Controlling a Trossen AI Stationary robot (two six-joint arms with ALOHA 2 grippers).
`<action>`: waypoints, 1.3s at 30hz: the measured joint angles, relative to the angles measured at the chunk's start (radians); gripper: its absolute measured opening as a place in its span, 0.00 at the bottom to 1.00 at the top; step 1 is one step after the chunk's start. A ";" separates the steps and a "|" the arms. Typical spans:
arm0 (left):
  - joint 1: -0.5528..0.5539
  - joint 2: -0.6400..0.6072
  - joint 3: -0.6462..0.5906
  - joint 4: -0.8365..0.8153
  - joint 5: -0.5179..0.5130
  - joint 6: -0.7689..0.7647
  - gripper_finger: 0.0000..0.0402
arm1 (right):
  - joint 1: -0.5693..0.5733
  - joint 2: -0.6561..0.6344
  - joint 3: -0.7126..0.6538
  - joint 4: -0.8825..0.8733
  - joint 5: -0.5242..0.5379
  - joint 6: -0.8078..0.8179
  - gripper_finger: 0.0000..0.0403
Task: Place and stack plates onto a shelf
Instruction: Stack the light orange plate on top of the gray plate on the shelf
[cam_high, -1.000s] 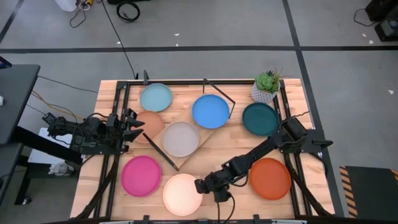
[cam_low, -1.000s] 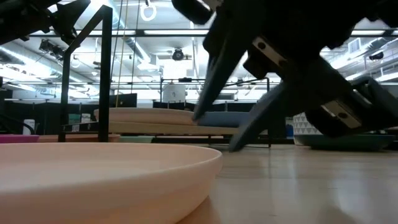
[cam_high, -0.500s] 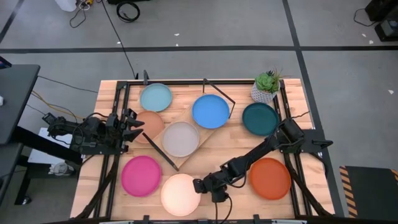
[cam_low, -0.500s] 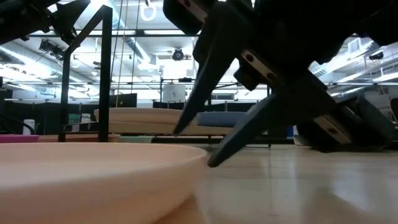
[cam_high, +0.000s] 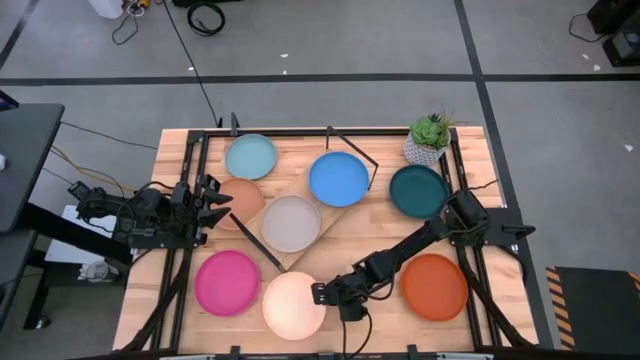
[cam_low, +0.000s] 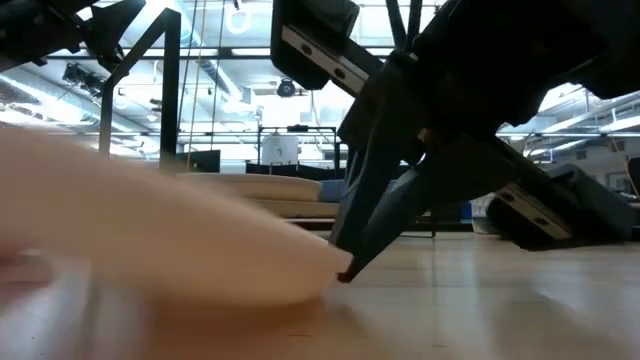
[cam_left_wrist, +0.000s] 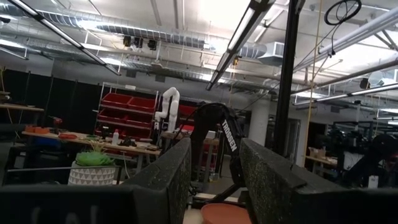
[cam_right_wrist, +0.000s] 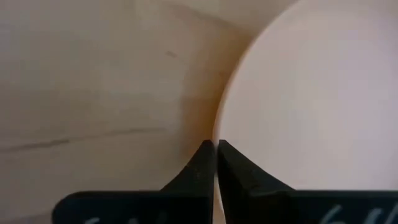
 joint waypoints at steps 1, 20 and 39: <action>0.000 0.000 0.000 0.000 0.000 0.000 0.36 | 0.002 0.000 0.000 -0.009 0.009 -0.007 0.03; 0.000 0.000 0.000 0.000 0.000 0.000 0.36 | 0.034 -0.210 -0.001 -0.184 0.106 0.095 0.03; 0.000 0.000 0.000 -0.001 0.000 0.000 0.36 | -0.180 -0.372 0.000 -0.211 0.079 0.189 0.03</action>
